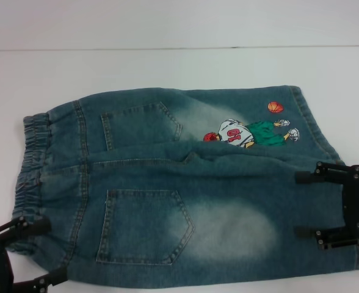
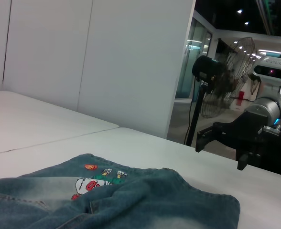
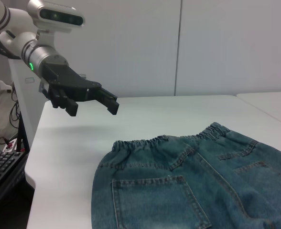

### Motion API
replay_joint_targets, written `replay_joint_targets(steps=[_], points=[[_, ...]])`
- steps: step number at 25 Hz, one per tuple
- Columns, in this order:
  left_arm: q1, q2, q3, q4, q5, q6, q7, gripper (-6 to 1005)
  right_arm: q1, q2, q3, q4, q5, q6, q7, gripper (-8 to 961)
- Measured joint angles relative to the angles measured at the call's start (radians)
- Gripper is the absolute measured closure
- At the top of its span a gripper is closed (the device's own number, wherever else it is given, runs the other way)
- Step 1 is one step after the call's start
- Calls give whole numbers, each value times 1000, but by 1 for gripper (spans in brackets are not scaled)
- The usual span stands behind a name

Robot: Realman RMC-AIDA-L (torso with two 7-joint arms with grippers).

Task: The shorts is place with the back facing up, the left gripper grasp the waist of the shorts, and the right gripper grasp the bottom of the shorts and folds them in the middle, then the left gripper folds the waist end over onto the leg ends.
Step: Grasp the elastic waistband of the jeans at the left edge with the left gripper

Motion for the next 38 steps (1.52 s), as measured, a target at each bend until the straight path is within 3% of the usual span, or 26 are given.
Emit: replay_joint_targets(steps=[19, 25, 38], points=[[0, 0, -7, 2, 1, -9, -8, 103, 3, 2, 3, 2, -14, 14, -3, 24], [3, 0, -21, 22, 1, -70, -62, 104, 3, 6, 10, -4, -14, 19, -1, 24], [53, -39, -21, 224, 51, -215, -286, 107, 16, 2, 10, -6, -14, 72, 13, 25]])
